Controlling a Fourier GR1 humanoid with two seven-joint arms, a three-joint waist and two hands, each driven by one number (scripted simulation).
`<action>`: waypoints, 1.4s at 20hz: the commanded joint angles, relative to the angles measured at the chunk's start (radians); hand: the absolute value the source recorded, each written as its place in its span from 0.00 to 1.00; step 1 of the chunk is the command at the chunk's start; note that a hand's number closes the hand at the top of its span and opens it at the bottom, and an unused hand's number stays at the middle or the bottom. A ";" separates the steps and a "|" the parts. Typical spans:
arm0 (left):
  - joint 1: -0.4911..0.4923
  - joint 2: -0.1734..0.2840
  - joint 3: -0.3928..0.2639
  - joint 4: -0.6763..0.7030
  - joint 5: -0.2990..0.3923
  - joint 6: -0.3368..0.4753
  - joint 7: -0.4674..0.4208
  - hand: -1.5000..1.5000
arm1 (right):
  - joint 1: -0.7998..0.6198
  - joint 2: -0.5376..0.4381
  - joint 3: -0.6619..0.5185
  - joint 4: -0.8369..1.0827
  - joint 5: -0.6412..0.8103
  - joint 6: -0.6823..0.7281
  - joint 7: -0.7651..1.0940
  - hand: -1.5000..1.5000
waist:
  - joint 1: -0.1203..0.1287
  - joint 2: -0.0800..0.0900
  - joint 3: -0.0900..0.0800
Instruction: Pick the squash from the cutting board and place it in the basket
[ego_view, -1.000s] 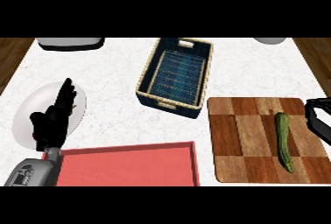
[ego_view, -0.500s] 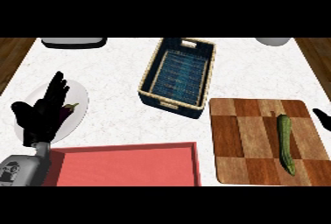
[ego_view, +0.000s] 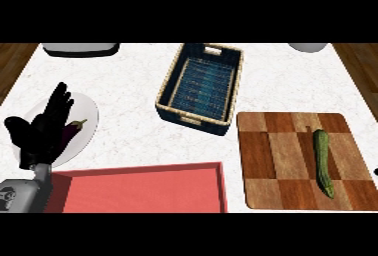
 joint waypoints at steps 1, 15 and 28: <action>-0.001 0.025 0.030 -0.011 0.011 -0.006 0.024 0.50 | 0.061 -0.127 0.002 -0.185 -0.095 0.189 0.190 0.00 | -0.012 -0.003 0.004; -0.013 -0.056 0.046 0.036 -0.044 -0.052 -0.016 0.50 | 0.200 0.102 -0.182 -0.373 -0.019 0.161 0.214 0.00 | 0.012 0.008 0.009; -0.084 -0.071 0.102 0.050 -0.076 -0.094 0.054 0.50 | 0.163 0.359 -0.132 -0.194 0.227 0.105 -0.023 0.00 | 0.013 0.009 0.009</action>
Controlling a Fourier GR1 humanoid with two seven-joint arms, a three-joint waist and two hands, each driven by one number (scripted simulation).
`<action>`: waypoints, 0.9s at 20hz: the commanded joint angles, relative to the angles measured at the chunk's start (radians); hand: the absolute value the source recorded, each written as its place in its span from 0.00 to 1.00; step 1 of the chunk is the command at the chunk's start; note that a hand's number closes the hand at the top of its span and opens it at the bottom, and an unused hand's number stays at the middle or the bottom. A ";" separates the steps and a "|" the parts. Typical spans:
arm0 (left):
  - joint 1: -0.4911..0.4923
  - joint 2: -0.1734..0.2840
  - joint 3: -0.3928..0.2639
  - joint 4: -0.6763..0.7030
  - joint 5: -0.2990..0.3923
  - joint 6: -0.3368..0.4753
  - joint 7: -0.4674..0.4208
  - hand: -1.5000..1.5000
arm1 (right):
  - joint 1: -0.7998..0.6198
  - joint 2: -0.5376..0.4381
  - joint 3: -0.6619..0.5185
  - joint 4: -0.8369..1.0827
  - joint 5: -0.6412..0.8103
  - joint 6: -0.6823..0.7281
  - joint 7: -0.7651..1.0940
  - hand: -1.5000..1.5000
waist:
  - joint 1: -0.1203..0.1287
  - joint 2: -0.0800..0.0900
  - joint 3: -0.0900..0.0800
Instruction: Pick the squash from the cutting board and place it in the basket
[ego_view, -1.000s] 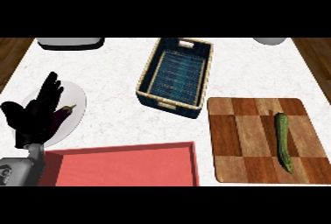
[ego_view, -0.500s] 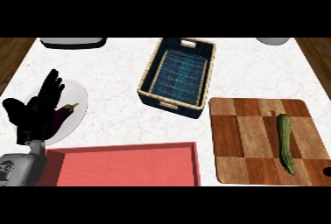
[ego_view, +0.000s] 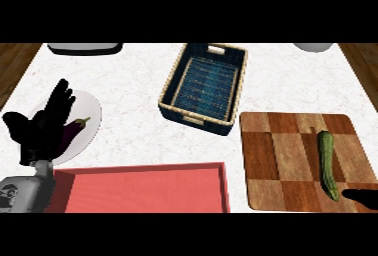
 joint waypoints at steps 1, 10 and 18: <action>0.012 -0.040 -0.020 -0.048 -0.039 0.018 0.029 0.50 | -0.017 0.054 -0.033 0.075 0.070 -0.012 -0.097 0.00 | 0.001 0.000 0.000; -0.033 -0.031 0.071 0.039 -0.031 -0.055 0.014 0.50 | 0.025 0.172 -0.071 0.049 0.139 0.001 -0.157 0.00 | -0.003 0.000 0.000; 0.013 -0.096 0.053 -0.002 -0.097 -0.042 -0.019 0.50 | -0.082 0.242 -0.079 0.109 0.251 0.034 -0.116 0.00 | 0.002 0.000 0.000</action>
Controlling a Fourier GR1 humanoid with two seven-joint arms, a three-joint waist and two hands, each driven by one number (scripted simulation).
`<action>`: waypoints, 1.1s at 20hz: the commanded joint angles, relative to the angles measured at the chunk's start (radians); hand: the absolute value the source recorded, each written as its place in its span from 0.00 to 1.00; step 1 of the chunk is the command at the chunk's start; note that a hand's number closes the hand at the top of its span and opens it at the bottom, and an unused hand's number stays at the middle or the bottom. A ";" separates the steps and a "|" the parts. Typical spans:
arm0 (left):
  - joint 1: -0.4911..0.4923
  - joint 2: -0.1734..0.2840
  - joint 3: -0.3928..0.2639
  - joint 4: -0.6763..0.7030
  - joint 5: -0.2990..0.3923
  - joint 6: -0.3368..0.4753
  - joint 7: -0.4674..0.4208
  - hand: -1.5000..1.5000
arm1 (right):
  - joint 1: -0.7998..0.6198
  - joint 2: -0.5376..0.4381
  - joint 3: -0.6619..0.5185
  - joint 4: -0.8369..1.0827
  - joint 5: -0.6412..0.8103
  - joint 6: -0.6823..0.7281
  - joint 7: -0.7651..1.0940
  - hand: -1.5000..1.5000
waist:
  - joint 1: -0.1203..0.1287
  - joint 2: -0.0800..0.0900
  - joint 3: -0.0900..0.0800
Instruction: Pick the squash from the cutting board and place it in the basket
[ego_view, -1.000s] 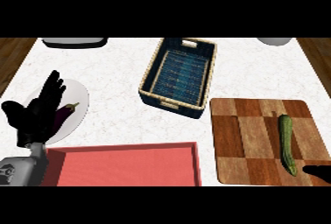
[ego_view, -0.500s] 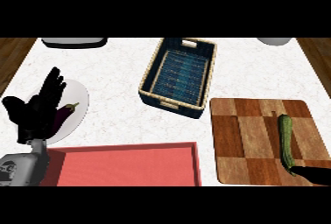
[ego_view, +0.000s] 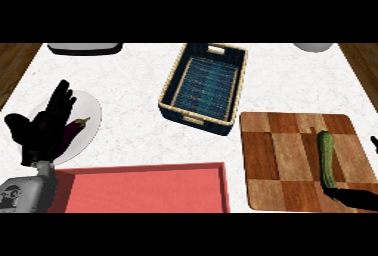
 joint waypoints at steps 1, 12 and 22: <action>-0.049 0.016 0.040 0.025 0.004 -0.023 0.044 0.50 | 0.014 0.070 0.005 -0.009 0.057 -0.022 -0.006 0.00 | -0.001 0.000 0.000; 0.028 -0.013 0.050 -0.048 -0.022 -0.051 0.012 0.50 | -0.118 0.100 -0.034 0.254 0.158 -0.026 -0.068 0.00 | 0.003 0.000 0.000; 0.024 -0.035 0.049 -0.097 -0.048 -0.061 0.070 0.50 | -0.239 0.111 -0.052 0.404 0.209 -0.019 -0.101 0.00 | 0.005 0.000 0.000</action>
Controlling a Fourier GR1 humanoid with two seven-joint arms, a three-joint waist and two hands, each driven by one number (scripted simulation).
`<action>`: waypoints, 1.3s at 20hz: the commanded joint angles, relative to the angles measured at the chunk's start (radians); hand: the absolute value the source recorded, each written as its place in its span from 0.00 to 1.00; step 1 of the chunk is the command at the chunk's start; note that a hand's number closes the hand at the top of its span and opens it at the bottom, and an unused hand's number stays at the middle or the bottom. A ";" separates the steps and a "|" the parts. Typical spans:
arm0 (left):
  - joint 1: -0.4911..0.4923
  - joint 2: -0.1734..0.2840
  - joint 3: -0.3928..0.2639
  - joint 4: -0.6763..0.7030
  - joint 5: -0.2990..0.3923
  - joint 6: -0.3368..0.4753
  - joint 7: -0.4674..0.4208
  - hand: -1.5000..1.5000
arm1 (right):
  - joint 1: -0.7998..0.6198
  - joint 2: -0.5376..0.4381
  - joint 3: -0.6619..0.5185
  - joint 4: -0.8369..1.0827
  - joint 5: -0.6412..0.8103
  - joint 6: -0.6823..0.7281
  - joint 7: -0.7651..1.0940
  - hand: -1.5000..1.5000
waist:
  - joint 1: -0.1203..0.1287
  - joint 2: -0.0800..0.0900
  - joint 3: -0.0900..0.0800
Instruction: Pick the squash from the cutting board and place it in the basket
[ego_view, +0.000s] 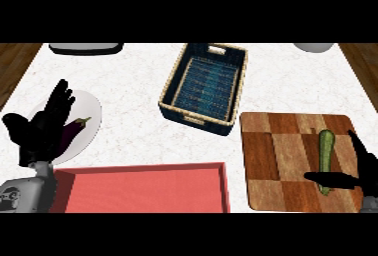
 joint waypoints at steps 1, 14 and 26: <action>0.042 0.000 0.030 0.028 0.013 -0.041 -0.072 0.50 | -0.024 -0.007 -0.016 0.024 0.013 0.021 0.003 0.00 | 0.000 0.001 0.002; -0.015 -0.013 0.013 -0.042 -0.002 -0.013 0.052 0.50 | -0.027 -0.008 0.078 0.162 0.093 0.086 -0.117 1.00 | 0.005 0.002 0.002; -0.068 -0.052 -0.042 0.026 -0.026 -0.030 -0.012 0.50 | -0.105 0.302 0.463 0.019 0.257 0.076 -0.151 1.00 | 0.125 0.016 -0.002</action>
